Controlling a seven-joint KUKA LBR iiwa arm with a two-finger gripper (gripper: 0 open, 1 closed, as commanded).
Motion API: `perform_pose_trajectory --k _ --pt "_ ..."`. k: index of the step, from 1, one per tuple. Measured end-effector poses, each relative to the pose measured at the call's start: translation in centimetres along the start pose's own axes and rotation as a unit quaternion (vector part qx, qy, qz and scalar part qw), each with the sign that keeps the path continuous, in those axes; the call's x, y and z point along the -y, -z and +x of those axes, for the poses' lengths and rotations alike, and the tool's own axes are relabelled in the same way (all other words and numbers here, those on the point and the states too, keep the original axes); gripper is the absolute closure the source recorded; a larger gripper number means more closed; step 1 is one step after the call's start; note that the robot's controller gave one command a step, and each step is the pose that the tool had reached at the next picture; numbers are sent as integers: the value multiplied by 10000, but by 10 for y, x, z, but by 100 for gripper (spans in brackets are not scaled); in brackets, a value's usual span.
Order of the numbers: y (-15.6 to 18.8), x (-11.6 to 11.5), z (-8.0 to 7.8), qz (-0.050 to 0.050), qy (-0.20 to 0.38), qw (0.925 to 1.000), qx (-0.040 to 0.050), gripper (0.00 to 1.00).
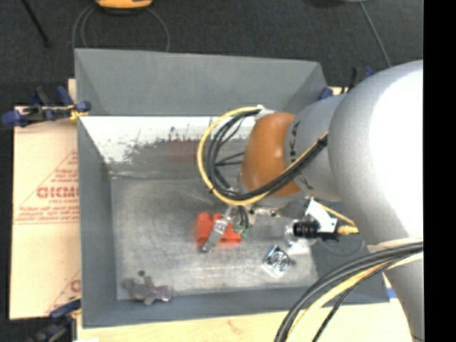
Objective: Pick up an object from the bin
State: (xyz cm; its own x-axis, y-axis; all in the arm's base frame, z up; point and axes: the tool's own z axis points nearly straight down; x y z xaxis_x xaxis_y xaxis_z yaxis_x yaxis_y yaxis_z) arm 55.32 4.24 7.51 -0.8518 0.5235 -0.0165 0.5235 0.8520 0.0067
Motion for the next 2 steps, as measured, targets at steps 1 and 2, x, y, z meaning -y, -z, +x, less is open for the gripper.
perform_pose_trajectory --k 1,2 --pt "2 -1 -2 -8 21 10000 25 100" --pt "167 6 15 3 289 9996 -38 100"
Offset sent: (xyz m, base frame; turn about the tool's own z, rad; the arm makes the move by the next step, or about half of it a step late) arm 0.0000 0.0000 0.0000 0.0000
